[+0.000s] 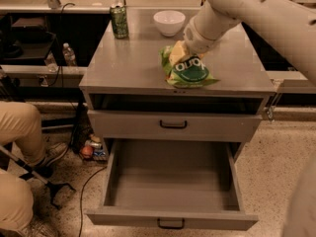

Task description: Place green rice chip bag into middle drawer

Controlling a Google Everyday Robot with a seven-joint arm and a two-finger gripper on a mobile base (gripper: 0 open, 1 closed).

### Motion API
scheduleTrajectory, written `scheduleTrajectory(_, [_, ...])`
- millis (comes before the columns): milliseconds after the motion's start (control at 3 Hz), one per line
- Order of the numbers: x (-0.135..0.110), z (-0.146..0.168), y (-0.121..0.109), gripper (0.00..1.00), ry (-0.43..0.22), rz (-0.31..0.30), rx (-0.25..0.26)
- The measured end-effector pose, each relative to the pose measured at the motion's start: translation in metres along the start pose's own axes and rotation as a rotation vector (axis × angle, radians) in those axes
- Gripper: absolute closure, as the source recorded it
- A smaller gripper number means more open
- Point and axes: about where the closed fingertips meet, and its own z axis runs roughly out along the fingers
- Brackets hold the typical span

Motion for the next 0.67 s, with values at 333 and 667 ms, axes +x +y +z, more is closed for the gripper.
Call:
scheduleTrajectory(333, [0.04, -0.038, -0.004, 1.0, -0.012, 0.047, 0.032])
scheduleTrajectory(667, [0.099, -0.071, -0.006, 1.0, 0.059, 0.13, 0.061])
